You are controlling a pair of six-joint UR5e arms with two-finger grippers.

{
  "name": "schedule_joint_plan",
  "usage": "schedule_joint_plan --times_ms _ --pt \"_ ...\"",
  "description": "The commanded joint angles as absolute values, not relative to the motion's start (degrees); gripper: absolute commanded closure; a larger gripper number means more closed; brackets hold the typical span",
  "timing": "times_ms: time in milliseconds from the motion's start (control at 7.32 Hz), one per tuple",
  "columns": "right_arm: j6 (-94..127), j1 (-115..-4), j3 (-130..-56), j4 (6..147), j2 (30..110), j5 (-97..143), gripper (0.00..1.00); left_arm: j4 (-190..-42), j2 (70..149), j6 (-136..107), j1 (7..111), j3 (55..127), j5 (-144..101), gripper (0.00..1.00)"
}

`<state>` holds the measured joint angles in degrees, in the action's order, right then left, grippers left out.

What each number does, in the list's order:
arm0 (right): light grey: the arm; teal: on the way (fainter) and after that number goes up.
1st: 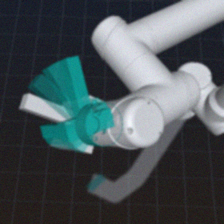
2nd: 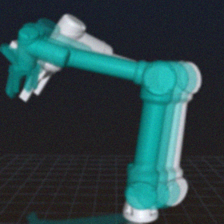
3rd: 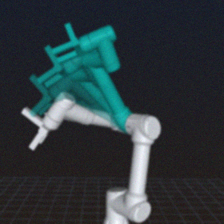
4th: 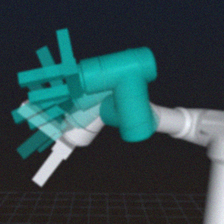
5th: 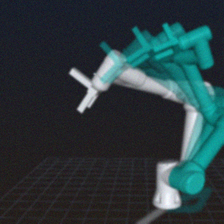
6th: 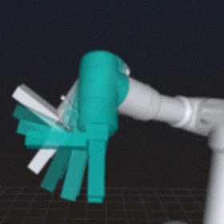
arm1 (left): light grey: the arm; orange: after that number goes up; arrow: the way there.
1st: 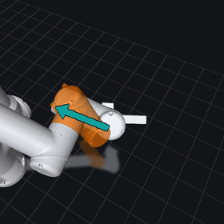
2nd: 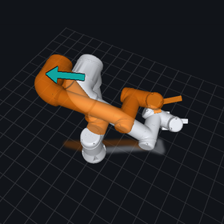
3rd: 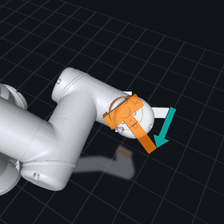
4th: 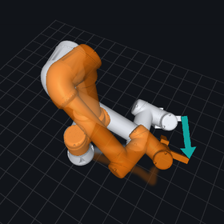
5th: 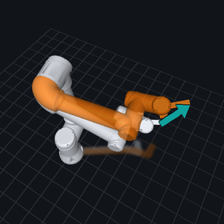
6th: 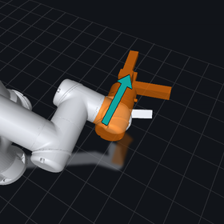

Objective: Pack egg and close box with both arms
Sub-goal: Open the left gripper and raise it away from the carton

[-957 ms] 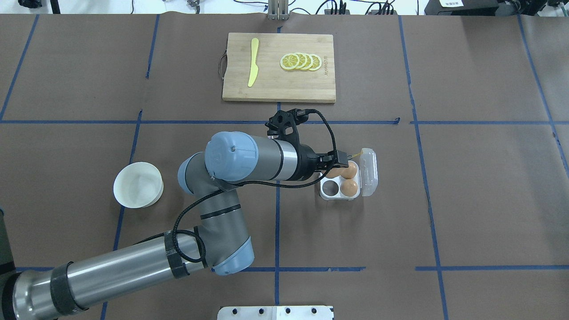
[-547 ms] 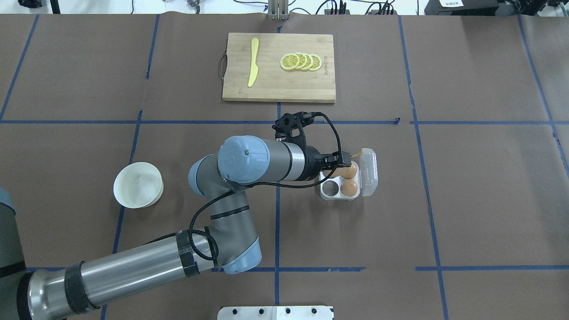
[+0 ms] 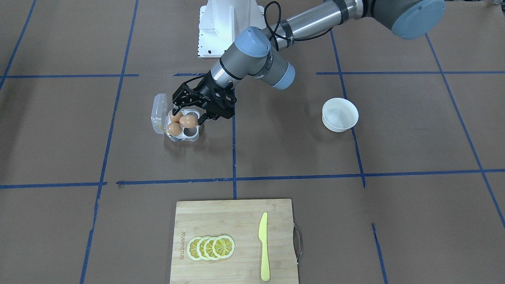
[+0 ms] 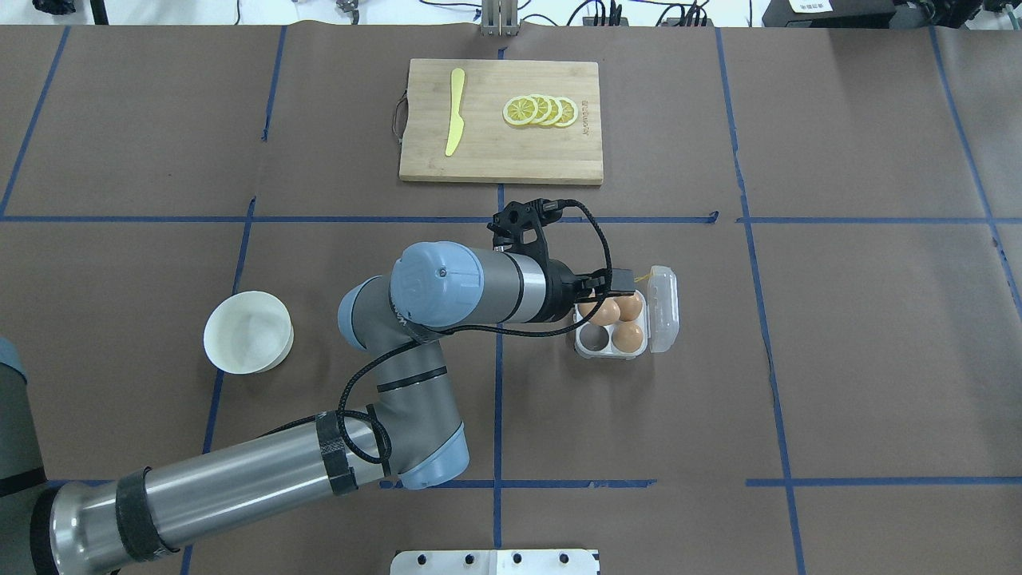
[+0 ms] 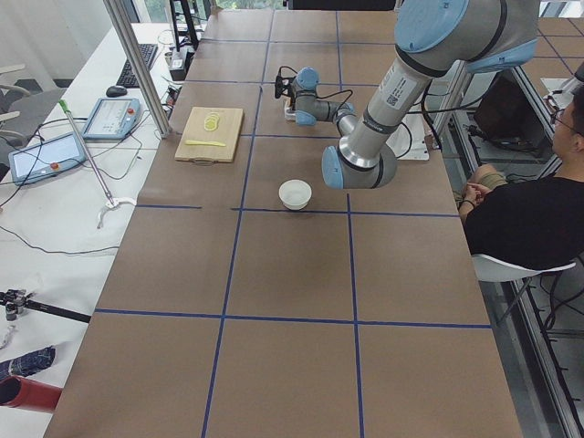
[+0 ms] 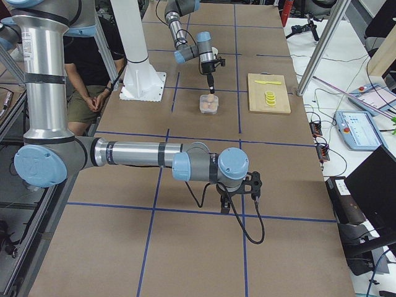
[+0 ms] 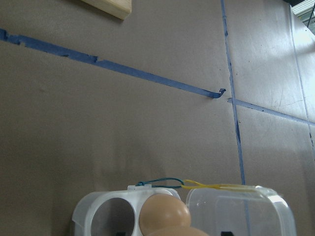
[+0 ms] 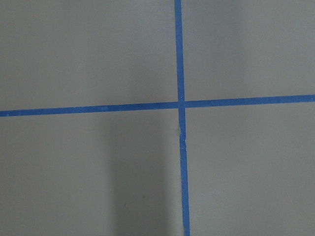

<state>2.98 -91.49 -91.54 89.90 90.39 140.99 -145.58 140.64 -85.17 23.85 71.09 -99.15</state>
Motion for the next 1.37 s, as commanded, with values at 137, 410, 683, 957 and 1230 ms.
schedule_joint_plan --times_ms 137,410,683,957,1230 --pt "3.2 -91.4 -92.0 90.1 90.2 141.1 0.00 -142.2 140.4 -84.5 28.2 73.6 -104.9 0.00" --pt "10.6 -90.7 -94.7 89.6 89.7 141.5 0.00 -129.3 137.9 -80.4 32.2 82.0 -111.1 0.00" --pt "21.3 -84.4 -103.5 89.1 90.3 140.5 0.00 -109.7 133.5 -72.0 34.4 93.8 -112.6 0.00" --pt "35.2 -74.8 -108.2 81.9 90.9 140.4 0.00 -94.7 128.8 -63.6 40.2 106.4 -112.8 0.00" --pt "56.1 -63.8 -108.2 61.1 95.0 137.9 0.26 -86.6 126.3 -52.6 49.5 112.0 -113.5 0.00"
